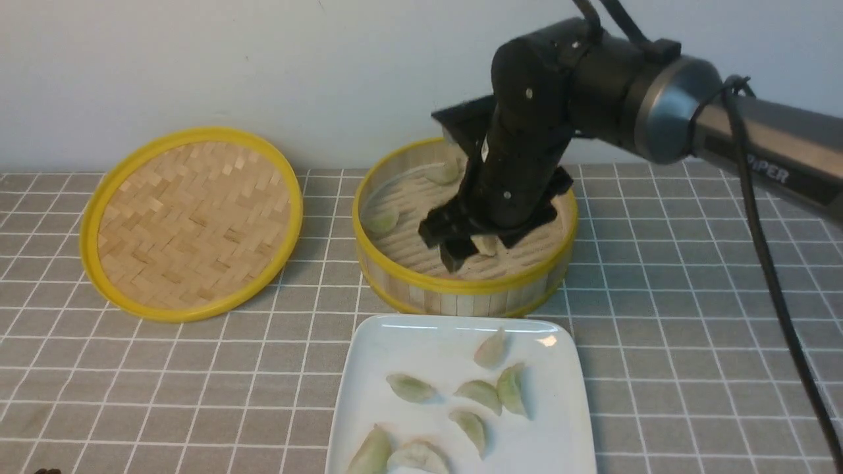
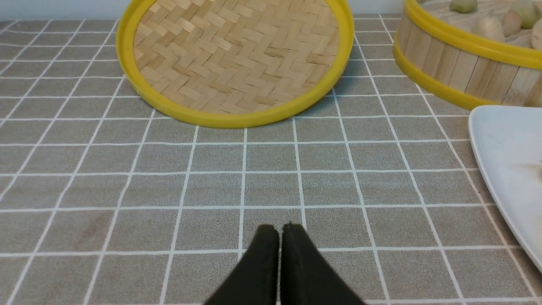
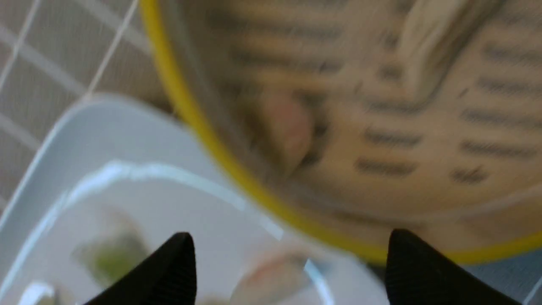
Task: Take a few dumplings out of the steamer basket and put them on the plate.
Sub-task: Use the right arm to grab a dumpling from inside the steamer, then use the right arm to put the dumpling into the plate
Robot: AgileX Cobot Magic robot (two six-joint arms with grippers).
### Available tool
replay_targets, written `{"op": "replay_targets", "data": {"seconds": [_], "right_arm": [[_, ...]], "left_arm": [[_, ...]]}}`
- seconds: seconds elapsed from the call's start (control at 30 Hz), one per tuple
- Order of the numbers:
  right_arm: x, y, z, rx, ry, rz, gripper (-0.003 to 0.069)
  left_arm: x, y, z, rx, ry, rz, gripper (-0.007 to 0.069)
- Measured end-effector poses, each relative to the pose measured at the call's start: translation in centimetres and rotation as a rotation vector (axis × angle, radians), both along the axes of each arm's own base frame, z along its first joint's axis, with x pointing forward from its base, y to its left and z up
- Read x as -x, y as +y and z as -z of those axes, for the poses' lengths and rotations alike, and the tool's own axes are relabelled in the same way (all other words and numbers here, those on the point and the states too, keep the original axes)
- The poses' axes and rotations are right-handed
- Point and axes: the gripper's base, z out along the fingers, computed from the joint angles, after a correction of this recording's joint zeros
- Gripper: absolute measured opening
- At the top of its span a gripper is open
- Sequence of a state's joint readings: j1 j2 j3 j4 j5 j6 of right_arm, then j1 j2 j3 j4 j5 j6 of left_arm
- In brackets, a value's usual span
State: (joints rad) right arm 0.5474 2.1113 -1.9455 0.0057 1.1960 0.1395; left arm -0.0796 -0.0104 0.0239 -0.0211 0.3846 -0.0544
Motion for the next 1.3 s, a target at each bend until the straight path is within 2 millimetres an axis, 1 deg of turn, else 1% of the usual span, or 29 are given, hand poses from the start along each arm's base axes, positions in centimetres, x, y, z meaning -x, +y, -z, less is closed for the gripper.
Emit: {"op": "replay_targets", "data": {"seconds": [0.07, 0.1, 0.13, 0.17, 0.2, 0.23, 0.3, 0.33, 0.43, 0.5, 0.53, 0.6, 0.63, 0.67, 0.7, 0.73, 0.87, 0.9, 0.93, 1.0, 1.03, 1.07, 1.1, 1.13, 1.17, 1.2, 1.23, 1.27, 1.3], "right_arm": [[-2.3, -0.8, 0.1, -0.017, -0.034, 0.044, 0.0551], [-3.0, -1.1, 0.0, -0.023, -0.046, 0.056, 0.0551], [-3.3, -1.2, 0.4, -0.02, -0.041, 0.061, 0.0551], [-4.6, -1.4, 1.2, -0.023, -0.048, 0.076, 0.0552], [-5.3, -1.4, 2.0, -0.02, -0.043, 0.082, 0.0552], [-5.7, -1.3, 3.1, -0.012, -0.03, 0.083, 0.0552], [-6.5, -0.9, 4.5, -0.008, -0.023, 0.083, 0.0552], [-6.6, -0.9, 4.9, -0.006, -0.02, 0.083, 0.0552], [-7.3, -0.5, 7.5, 0.009, 0.006, 0.081, 0.0552], [-7.5, -0.4, 8.8, 0.021, 0.027, 0.081, 0.0535], [-7.5, -0.4, 9.0, 0.022, 0.03, 0.081, 0.0519], [-7.6, -0.5, 8.7, 0.029, 0.021, 0.08, 0.0456], [-7.6, -0.5, 8.7, 0.034, 0.02, 0.08, 0.0379], [-7.5, -0.5, 8.7, 0.037, 0.024, 0.08, 0.034], [-7.5, -0.6, 8.7, 0.04, 0.029, 0.08, 0.0266], [-7.4, -0.6, 8.4, 0.042, 0.033, 0.081, 0.0232], [-7.3, -0.7, 6.5, 0.029, 0.007, 0.08, 0.0248], [-7.2, -0.7, 5.0, 0.015, -0.021, 0.074, 0.0248], [-7.0, -0.8, 4.0, 0.004, -0.037, 0.071, 0.0248], [-6.7, -0.8, 2.9, -0.012, -0.047, 0.066, 0.0248], [-5.9, -0.9, 1.1, -0.047, -0.055, 0.058, 0.0248], [-5.7, -0.9, 0.7, -0.058, -0.054, 0.054, 0.0248], [-4.2, -0.9, -1.5, -0.108, -0.051, 0.032, 0.0248], [-3.4, -0.8, -2.0, -0.117, -0.038, 0.018, 0.0248], [-2.5, -0.7, -2.9, -0.132, -0.04, 0.007, 0.0248], [-0.9, -0.2, -3.3, -0.132, -0.015, -0.022, 0.0248], [-0.6, -0.1, -3.7, -0.137, -0.022, -0.026, 0.0248], [1.8, 0.6, -3.9, -0.125, 0.011, -0.066, 0.0248], [3.3, 1.1, -3.7, -0.117, 0.038, -0.091, 0.0248]], "left_arm": [[0.0, 0.0, 0.0, 0.0, 0.0, 0.0, -0.0005], [0.0, 0.0, 0.0, 0.0, 0.0, 0.0, -0.0005], [0.0, 0.0, 0.0, 0.0, 0.0, 0.0, -0.0005], [0.0, 0.0, 0.0, 0.0, 0.0, 0.0, -0.0005], [0.0, 0.0, 0.0, 0.0, 0.0, 0.0, -0.0005], [0.0, 0.0, 0.0, 0.0, 0.0, 0.0, -0.0005], [0.0, 0.0, 0.0, 0.0, 0.0, 0.0, -0.0005], [0.0, 0.0, 0.0, 0.0, 0.0, 0.0, -0.0005], [0.0, 0.0, 0.0, 0.0, 0.0, 0.0, -0.0005], [0.0, 0.0, 0.0, 0.0, 0.0, 0.0, -0.0005], [0.0, 0.0, 0.0, 0.0, 0.0, 0.0, -0.0005], [0.0, 0.0, 0.0, 0.0, 0.0, 0.0, -0.0005], [0.0, 0.0, 0.0, 0.0, 0.0, 0.0, -0.0005], [0.0, 0.0, 0.0, 0.0, 0.0, 0.0, -0.0005], [0.0, 0.0, 0.0, 0.0, 0.0, 0.0, -0.0005], [0.0, 0.0, 0.0, 0.0, 0.0, 0.0, -0.0005], [0.0, 0.0, 0.0, 0.0, 0.0, 0.0, -0.0005], [0.0, 0.0, 0.0, 0.0, 0.0, 0.0, -0.0005], [0.0, 0.0, 0.0, 0.0, 0.0, 0.0, -0.0005], [0.0, 0.0, 0.0, 0.0, 0.0, 0.0, -0.0005], [0.0, 0.0, 0.0, 0.0, 0.0, 0.0, -0.0005], [0.0, 0.0, 0.0, 0.0, 0.0, 0.0, -0.0005], [0.0, 0.0, 0.0, 0.0, 0.0, 0.0, -0.0005], [0.0, 0.0, 0.0, 0.0, 0.0, 0.0, -0.0005], [0.0, 0.0, 0.0, 0.0, 0.0, 0.0, -0.0005], [0.0, 0.0, 0.0, 0.0, 0.0, 0.0, -0.0005], [0.0, 0.0, 0.0, 0.0, 0.0, 0.0, -0.0005], [0.0, 0.0, 0.0, 0.0, 0.0, 0.0, -0.0005], [0.0, 0.0, 0.0, 0.0, 0.0, 0.0, -0.0005]]}}
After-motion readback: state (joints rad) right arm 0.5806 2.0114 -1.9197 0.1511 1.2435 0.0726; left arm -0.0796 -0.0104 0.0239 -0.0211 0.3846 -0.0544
